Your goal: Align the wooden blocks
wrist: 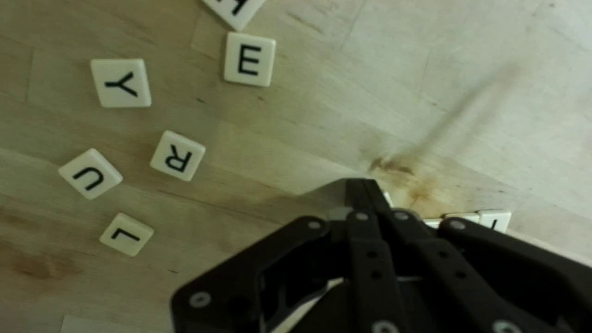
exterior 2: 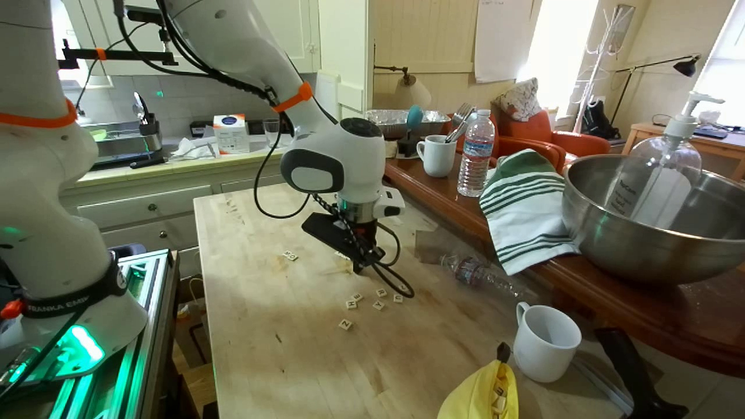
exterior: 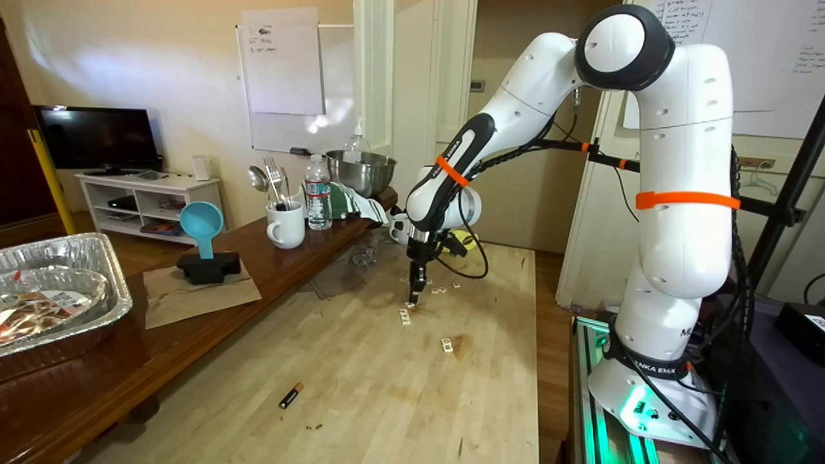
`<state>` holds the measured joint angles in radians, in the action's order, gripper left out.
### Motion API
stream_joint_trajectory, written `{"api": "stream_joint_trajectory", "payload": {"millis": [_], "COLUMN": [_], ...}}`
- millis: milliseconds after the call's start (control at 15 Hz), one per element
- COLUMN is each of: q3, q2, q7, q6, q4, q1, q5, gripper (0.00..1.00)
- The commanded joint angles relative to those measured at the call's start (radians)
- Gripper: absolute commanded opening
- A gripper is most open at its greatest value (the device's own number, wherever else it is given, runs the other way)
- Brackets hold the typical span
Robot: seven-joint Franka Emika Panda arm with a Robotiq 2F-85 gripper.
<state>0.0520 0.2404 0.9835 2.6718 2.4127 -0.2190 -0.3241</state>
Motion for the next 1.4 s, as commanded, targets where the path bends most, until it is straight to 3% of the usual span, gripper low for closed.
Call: {"api": "stream_joint_trajectory", "payload": {"millis": [0, 867, 1333], "q3": [-0.009, -0.002, 0.004], "q2": [0.021, 0.027, 0.027], "q7": [-0.078, -0.317, -0.381], "q6": [0.003, -0.012, -0.017], "q4": [0.0, -0.015, -0.012], "q1": [0.021, 0.034, 0.033], "q5": [0.018, 0.006, 0.008], "gripper": [0.0, 0.0, 0.0]}}
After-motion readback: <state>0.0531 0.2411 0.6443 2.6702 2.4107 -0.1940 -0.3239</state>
